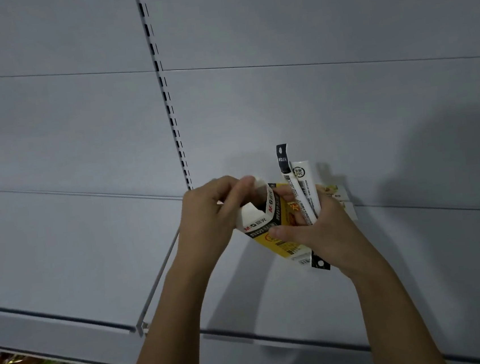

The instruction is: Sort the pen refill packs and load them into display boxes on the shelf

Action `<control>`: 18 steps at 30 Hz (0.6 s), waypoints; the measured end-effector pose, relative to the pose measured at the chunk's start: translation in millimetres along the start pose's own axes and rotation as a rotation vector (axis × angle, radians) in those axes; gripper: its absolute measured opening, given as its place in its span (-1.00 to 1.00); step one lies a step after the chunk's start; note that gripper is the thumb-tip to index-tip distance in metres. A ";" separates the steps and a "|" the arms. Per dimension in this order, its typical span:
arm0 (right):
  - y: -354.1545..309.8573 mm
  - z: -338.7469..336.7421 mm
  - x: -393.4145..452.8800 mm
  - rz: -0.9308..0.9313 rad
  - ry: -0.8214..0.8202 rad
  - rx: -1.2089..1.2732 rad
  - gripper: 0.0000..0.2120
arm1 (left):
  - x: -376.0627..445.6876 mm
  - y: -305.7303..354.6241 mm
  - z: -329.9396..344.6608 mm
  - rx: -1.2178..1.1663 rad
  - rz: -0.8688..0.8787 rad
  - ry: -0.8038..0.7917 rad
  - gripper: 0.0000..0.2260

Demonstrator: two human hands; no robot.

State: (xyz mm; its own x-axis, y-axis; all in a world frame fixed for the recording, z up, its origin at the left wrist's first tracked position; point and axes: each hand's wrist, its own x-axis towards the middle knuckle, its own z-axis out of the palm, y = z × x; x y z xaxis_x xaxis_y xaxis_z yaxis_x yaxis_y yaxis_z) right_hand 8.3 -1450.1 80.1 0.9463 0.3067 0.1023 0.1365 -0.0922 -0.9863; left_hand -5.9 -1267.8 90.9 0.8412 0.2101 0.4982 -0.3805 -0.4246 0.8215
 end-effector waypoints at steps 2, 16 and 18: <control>1.0 -1.9 0.4 0.005 0.027 0.021 -0.45 | -1.4 -4.2 -2.2 0.037 0.115 0.096 -0.75; 1.2 6.1 -10.1 0.019 0.208 0.480 -0.67 | -20.6 -17.5 31.9 -0.367 -0.109 -0.352 -0.09; 4.4 9.6 -7.6 0.072 0.209 0.338 -0.69 | -25.4 -20.0 35.5 -0.293 -0.118 -0.404 -0.33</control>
State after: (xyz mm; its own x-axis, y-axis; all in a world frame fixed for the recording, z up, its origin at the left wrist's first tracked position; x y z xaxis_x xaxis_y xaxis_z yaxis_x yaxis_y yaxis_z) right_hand -1.1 -1443.7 73.7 0.9939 0.1081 0.0211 -0.0034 0.2212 -0.9752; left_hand -6.0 -1295.9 52.0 0.9441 -0.1404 0.2982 -0.3173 -0.1418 0.9377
